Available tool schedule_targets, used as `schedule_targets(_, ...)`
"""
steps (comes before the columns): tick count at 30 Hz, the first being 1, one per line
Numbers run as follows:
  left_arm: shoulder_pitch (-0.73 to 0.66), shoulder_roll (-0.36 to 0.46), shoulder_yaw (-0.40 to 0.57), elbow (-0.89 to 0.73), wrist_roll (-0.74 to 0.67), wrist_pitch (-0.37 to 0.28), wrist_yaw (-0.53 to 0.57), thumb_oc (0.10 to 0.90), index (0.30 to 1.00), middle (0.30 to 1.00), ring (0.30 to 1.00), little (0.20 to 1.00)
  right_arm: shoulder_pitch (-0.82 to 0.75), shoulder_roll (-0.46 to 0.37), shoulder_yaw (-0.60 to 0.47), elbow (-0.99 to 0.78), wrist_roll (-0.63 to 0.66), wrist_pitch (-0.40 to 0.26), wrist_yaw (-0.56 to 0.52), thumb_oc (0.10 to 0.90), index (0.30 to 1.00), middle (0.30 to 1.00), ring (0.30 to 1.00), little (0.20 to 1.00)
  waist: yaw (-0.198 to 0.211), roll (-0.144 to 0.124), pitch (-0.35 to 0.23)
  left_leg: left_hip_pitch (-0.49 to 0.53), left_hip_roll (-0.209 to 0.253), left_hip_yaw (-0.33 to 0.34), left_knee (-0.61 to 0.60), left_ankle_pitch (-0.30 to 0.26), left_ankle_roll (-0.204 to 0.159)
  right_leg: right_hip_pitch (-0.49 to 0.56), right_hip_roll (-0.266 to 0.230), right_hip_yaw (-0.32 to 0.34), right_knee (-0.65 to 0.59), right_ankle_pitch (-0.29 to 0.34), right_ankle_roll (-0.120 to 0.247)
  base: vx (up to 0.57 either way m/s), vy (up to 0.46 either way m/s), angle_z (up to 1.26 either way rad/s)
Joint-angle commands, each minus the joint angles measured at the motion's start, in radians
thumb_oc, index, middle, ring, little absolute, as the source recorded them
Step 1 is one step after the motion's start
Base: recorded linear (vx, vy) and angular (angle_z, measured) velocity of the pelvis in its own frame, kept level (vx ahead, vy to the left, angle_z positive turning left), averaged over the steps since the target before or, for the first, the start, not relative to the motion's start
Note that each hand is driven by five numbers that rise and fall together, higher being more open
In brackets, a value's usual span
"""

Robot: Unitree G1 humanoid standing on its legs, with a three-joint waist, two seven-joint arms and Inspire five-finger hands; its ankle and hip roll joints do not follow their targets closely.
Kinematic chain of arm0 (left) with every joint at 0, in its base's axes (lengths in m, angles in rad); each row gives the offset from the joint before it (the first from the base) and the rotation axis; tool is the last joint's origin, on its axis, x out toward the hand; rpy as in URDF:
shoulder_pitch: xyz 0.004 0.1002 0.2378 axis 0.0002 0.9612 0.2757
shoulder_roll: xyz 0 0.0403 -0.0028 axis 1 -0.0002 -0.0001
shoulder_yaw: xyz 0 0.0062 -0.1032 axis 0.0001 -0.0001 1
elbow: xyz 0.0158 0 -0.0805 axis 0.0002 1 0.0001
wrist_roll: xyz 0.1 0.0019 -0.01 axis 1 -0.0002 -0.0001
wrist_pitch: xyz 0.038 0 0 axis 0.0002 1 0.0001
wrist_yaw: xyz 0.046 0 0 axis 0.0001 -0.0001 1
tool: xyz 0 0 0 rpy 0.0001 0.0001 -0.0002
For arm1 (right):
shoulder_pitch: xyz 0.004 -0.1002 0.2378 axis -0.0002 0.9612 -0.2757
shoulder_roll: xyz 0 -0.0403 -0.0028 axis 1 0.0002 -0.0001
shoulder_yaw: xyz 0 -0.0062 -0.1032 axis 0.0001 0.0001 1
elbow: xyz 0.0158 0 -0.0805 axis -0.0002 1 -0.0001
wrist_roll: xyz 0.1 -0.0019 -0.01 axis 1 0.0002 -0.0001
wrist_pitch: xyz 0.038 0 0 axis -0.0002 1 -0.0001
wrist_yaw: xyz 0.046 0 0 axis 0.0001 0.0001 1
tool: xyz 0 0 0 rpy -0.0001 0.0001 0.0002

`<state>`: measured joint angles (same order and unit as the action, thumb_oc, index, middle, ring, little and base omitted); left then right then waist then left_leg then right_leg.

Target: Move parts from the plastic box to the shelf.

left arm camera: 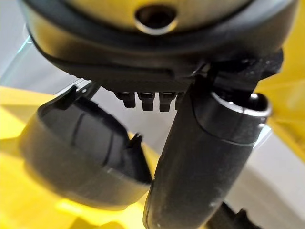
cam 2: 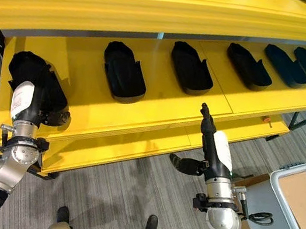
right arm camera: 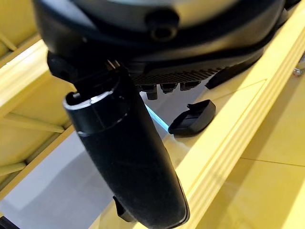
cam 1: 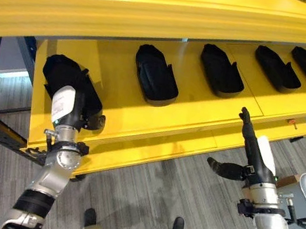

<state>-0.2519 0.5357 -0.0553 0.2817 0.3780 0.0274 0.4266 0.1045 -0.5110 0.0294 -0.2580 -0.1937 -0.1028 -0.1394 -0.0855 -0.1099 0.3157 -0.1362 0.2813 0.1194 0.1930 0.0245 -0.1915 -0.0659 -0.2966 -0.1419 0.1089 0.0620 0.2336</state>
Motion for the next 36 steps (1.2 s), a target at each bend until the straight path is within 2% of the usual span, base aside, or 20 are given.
schedule_targets(1, -0.115, 0.082, 0.018, -0.008, 0.052, -0.03, 0.074, 0.9, 1.0, 1.0, 1.0, 1.0, -0.106, -0.034, -0.046, -0.087, 0.022, -0.074, -0.034, 0.9, 1.0, 1.0, 1.0, 1.0, -0.011, -0.014, -0.049, -0.033, 0.0, -0.006, 0.027, 0.031, 0.036, -0.047, 0.013, 0.035, 0.098, -0.035, -0.028, 0.0, 0.0, 0.0)
schedule_targets(23, -0.174, 0.127, 0.005, 0.185, 0.031, 0.005, 0.07, 0.9, 1.0, 1.0, 1.0, 1.0, -0.113, -0.052, -0.032, -0.093, 0.041, -0.084, -0.016, 0.9, 1.0, 1.0, 1.0, 1.0, -0.014, -0.029, -0.007, -0.075, 0.001, -0.004, 0.067, 0.021, 0.034, -0.081, 0.011, 0.05, 0.112, -0.026, -0.028, 0.0, 0.004, -0.01)
schedule_targets(29, -0.235, 0.147, -0.012, 0.288, -0.015, 0.022, 0.05, 0.9, 1.0, 1.0, 1.0, 1.0, -0.114, -0.059, -0.021, -0.098, 0.046, -0.079, -0.009, 0.9, 1.0, 1.0, 1.0, 1.0, -0.019, -0.032, 0.0, -0.089, -0.003, -0.003, 0.083, 0.018, 0.037, -0.097, 0.008, 0.058, 0.115, -0.02, -0.027, 0.0, 0.013, -0.02)
schedule_targets(33, -0.276, 0.143, -0.01, 0.381, -0.12, 0.027, 0.004, 0.9, 1.0, 1.0, 1.0, 1.0, -0.105, -0.064, -0.017, -0.102, 0.049, -0.068, 0.002, 0.9, 1.0, 1.0, 1.0, 1.0, -0.022, -0.033, 0.016, -0.098, -0.005, -0.005, 0.102, 0.012, 0.039, -0.103, 0.006, 0.063, 0.126, -0.019, -0.028, 0.0, 0.0, 0.0)
schedule_targets(36, -0.282, 0.148, -0.011, 0.394, -0.13, 0.027, -0.009, 0.9, 1.0, 1.0, 1.0, 1.0, -0.102, -0.064, -0.02, -0.103, 0.05, -0.065, 0.005, 0.9, 1.0, 1.0, 1.0, 1.0, -0.023, -0.034, 0.02, -0.1, -0.005, -0.006, 0.105, 0.01, 0.04, -0.102, 0.006, 0.062, 0.127, -0.019, -0.028, 0.0, 0.0, 0.0)
